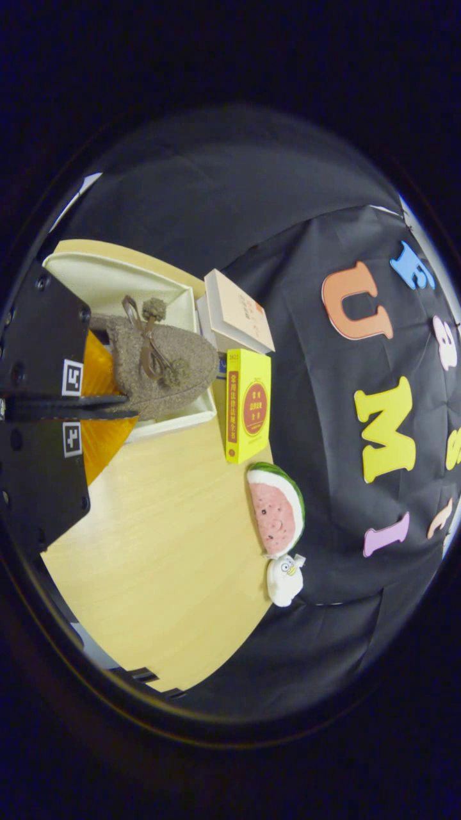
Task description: Open the storage box then place both shoes into the box .Put the left shoe in first, then the right shoe, with the right side of both shoes facing outward in a uniform manner.
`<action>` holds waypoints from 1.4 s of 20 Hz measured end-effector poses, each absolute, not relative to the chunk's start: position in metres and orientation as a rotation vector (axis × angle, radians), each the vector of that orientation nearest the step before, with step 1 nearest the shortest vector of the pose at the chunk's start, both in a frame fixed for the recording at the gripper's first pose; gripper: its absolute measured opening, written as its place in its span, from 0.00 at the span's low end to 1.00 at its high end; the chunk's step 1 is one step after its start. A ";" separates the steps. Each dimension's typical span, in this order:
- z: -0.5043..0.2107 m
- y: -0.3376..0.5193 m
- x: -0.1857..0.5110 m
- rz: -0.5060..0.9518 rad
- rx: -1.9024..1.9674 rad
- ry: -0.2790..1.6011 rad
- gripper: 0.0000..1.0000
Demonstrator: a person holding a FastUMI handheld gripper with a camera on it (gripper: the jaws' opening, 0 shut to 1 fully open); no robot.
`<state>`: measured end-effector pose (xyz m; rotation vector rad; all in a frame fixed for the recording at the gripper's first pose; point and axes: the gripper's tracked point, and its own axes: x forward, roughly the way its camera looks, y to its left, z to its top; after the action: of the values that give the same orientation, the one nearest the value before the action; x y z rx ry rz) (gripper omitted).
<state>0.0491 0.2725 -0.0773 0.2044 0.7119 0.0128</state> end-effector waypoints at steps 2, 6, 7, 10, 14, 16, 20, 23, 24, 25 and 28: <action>-0.077 0.284 0.052 0.046 0.225 0.699 0.05; -0.078 0.284 0.050 0.049 0.152 0.679 0.26; -0.079 0.286 0.049 0.057 0.146 0.679 0.29; -0.079 0.291 0.044 0.096 0.133 0.693 0.36; -0.075 0.293 0.036 0.148 0.111 0.691 0.49; -0.063 0.288 0.036 0.149 0.100 0.649 0.58; -0.029 0.281 0.033 0.190 0.066 0.524 0.71; -0.001 0.265 0.027 0.212 0.036 0.408 0.85; 0.006 0.257 0.022 0.212 0.031 0.372 0.91; 0.015 0.249 0.018 0.211 0.028 0.328 0.96; 0.042 0.212 0.003 0.192 -0.002 0.198 0.96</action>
<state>0.0026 0.2123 0.0417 -0.0024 0.1984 0.1920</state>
